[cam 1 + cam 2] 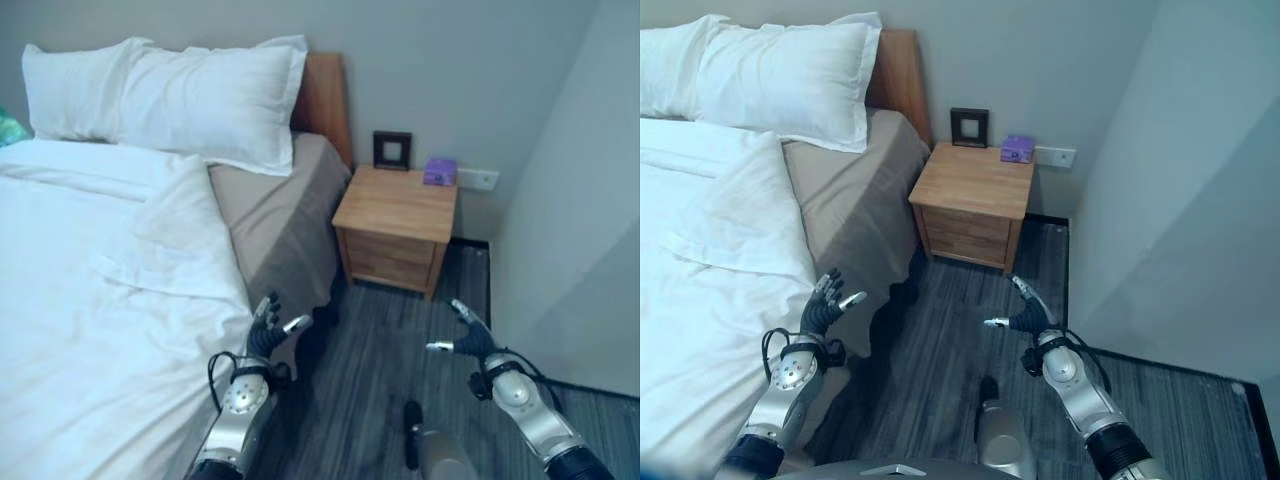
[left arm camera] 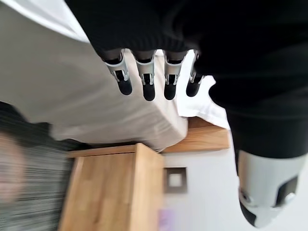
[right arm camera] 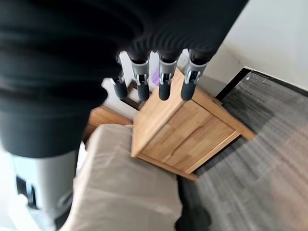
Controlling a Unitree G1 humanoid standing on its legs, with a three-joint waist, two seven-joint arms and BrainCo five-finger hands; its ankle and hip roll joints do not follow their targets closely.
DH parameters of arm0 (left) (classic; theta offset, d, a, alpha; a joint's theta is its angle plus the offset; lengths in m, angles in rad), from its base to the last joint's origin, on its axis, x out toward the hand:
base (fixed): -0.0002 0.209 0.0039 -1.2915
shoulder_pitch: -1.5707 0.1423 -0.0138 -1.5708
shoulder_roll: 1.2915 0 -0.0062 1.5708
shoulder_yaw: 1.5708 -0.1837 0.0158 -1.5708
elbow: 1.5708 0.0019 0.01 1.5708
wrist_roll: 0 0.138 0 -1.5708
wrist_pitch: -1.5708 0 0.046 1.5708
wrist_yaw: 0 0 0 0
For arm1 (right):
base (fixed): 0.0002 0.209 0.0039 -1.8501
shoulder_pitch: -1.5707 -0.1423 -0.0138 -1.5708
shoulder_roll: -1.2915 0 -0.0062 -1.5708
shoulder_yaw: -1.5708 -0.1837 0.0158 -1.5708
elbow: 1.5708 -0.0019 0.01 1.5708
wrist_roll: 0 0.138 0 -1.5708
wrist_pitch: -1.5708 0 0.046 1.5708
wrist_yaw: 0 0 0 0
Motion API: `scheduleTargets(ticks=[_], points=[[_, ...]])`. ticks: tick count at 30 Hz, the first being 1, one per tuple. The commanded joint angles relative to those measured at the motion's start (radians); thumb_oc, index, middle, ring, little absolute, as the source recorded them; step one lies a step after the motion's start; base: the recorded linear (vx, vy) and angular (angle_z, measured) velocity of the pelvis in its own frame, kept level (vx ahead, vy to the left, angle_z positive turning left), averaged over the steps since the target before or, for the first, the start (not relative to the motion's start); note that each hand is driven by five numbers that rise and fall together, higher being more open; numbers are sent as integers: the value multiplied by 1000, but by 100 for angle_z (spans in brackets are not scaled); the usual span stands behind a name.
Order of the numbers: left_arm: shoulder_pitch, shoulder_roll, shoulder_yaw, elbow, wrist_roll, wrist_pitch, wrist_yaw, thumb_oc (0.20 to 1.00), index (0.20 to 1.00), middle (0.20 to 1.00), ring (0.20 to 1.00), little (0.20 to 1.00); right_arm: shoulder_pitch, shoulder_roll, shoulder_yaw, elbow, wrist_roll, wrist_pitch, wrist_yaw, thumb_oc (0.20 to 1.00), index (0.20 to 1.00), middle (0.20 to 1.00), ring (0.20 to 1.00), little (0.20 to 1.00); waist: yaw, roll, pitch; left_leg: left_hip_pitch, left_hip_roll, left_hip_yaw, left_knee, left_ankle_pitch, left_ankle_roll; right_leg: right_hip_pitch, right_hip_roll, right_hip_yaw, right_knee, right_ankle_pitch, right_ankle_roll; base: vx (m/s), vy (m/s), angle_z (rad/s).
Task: Making the bed.
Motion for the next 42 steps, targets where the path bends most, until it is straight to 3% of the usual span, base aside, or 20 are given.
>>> scheduleTargets(ticks=[1, 5, 6, 7, 9, 11, 13, 14, 16, 18, 20, 21, 22, 24, 27, 29, 31, 34, 36, 42], points=[[-12, 31, -2, -44, 16, -77, 14, 1000, 1000, 1000, 1000, 1000, 8, 39, 13, -75, -28, -33, -11, 1000, 1000, 1000, 1000, 1000, -24, -33, -20, 86, -143, -2, 75, -43, 14, 97, -116, 77, -510, 220, 145, 341, -331, 30], [7, 18, 19, -57, -38, -98, 31, 1000, 1000, 1000, 1000, 1000, -19, -1, 23, -75, -15, -35, -11, 1000, 1000, 1000, 1000, 1000, 23, -49, 7, -116, -78, -54, 622, 194, -62, 268, -110, 35, -518, 176, 70, 380, -423, 42], [5, 23, 30, -64, -48, -108, 46, 1000, 1000, 1000, 1000, 1000, -47, -17, 21, -86, -9, -32, -16, 1000, 1000, 1000, 1000, 1000, 53, -91, 23, -213, -49, 27, 742, 218, -65, 322, -134, 29, -518, 150, 47, 358, -397, 17], [4, 23, 30, -65, -48, -107, 46, 1000, 1000, 1000, 1000, 1000, -48, -16, 21, -85, -9, -32, -16, 1000, 1000, 1000, 1000, 1000, 56, -89, 25, -214, -44, 29, 749, 212, -65, 322, -130, 31, -518, 150, 47, 346, -308, -6], [18, 20, 50, -76, -76, -110, 35, 1000, 1000, 1000, 1000, 1000, -74, -42, 17, -85, -17, -17, -12, 1000, 1000, 1000, 1000, 1000, 95, -82, 32, -308, 38, 194, 628, 199, -40, 403, -123, 12, -518, 97, 43, 334, -73, -23], [34, 21, 57, -84, -71, -111, 26, 1000, 1000, 1000, 1000, 1000, -75, -51, 9, -88, -17, -17, -13, 1000, 1000, 1000, 1000, 1000, 104, -70, 30, -314, 24, 253, 537, 204, -38, 430, -113, 7, -518, 77, 49, 317, -3, 19], [64, 28, 75, -90, -64, -109, 20, 1000, 1000, 1000, 1000, 1000, -57, -53, -20, -91, -18, -21, -17, 1000, 1000, 1000, 1000, 1000, 90, -49, 21, -347, 48, 441, 393, 215, -53, 491, -84, -43, -518, 11, 54, 493, -69, 43], [89, 31, 92, -103, -77, -95, 27, 1000, 1000, 1000, 1000, 1000, -27, -60, -53, -100, -24, -19, -28, 1000, 1000, 1000, 1000, 1000, 56, -44, 18, -319, 101, 658, 307, 242, -51, 548, -75, -128, -518, -34, 46, 426, -97, 81], [102, 35, 96, -108, -88, -83, 17, 1000, 1000, 1000, 1000, 1000, -6, -65, -72, -114, -30, -15, -29, 1000, 1000, 1000, 1000, 1000, 38, -36, 17, -277, 120, 714, 270, 258, -43, 574, -66, -167, -512, -46, 45, 206, -54, 103], [126, 45, 96, -92, -70, -45, -14, 1000, 1000, 1000, 1000, 1000, 8, -76, -97, -161, -72, -13, -20, 1000, 1000, 1000, 1000, 1000, 29, -13, 3, -201, 15, 680, 139, 213, 32, 587, -66, -232, -380, -39, 57, 192, 37, 58], [116, 49, 94, -72, -58, -36, -21, 1000, 1000, 1000, 1000, 1000, 18, -74, -109, -173, -93, -14, -19, 1000, 1000, 1000, 1000, 1000, 26, -19, -2, -171, -25, 681, 103, 182, 76, 564, -101, -265, -259, -23, 83, 165, 58, 62], [99, 58, 86, -51, -52, -31, -22, 1000, 1000, 1000, 1000, 1000, -6, -74, -108, -200, -113, -18, -28, 1000, 1000, 1000, 1000, 1000, 22, -31, 4, -129, -69, 651, 65, 137, 119, 497, -165, -273, -66, 84, 134, 200, 57, 73], [87, 65, 83, -45, -55, -29, -20, 1000, 1000, 1000, 1000, 1000, -19, -76, -110, -214, -128, -19, -37, 1000, 1000, 1000, 1000, 1000, 9, -44, 17, -108, -100, 623, 38, 118, 144, 420, -207, -244, 73, 146, 171, 125, 59, 87], [91, 76, 81, -58, -57, -32, -28, 1000, 1000, 1000, 1000, 1000, -52, -89, -108, -258, -156, -29, -48, 1000, 1000, 1000, 1000, 1000, 3, -49, 36, -88, -117, 575, 4, 107, 163, 314, -245, -172, 190, 165, 184, 21, -38, 124], [105, 90, 92, -74, -61, -30, -42, 1000, 1000, 1000, 1000, 1000, -104, -99, -102, -286, -174, -35, -58, 1000, 1000, 1000, 1000, 1000, 13, -62, 27, -91, -118, 544, -14, 114, 152, 265, -272, -125, 143, 138, 172, 43, -157, 114], [138, 116, 103, -82, -69, -29, -60, 1000, 1000, 1000, 1000, 1000, -184, -124, -97, -338, -201, -43, -69, 1000, 1000, 1000, 1000, 1000, 26, -83, 16, -102, -92, 472, -23, 125, 110, 261, -262, -74, -87, 84, 147, 96, -347, 88], [146, 124, 110, -80, -72, -26, -65, 1000, 1000, 1000, 1000, 1000, -212, -124, -88, -346, -205, -43, -65, 1000, 1000, 1000, 1000, 1000, 24, -88, 11, -107, -80, 447, -23, 130, 96, 281, -243, -62, -188, 80, 144, 73, -281, 83], [159, 146, 132, -59, -87, -16, -77, 1000, 1000, 1000, 1000, 1000, -262, -122, -66, -373, -209, -46, -56, 1000, 1000, 1000, 1000, 1000, 41, -102, 6, -140, -64, 357, -26, 153, 77, 285, -179, 44, -345, 98, 146, 78, -216, 125], [148, 167, 146, -52, -118, -18, -82, 1000, 1000, 1000, 1000, 1000, -307, -119, -35, -358, -209, -43, -49, 1000, 1000, 1000, 1000, 1000, 68, -109, 10, -160, -63, 230, -36, 135, 64, 261, -151, 173, -432, 103, 145, 136, -230, 153], [127, 142, 160, -61, -216, -40, -92, 1000, 1000, 1000, 1000, 1000, -457, -104, 47, -241, -215, -4, -46, 1000, 1000, 1000, 1000, 1000, 121, -129, -20, -158, -71, 186, -36, 136, 55, 321, -166, 134, -515, 134, 157, 86, -137, 114]])
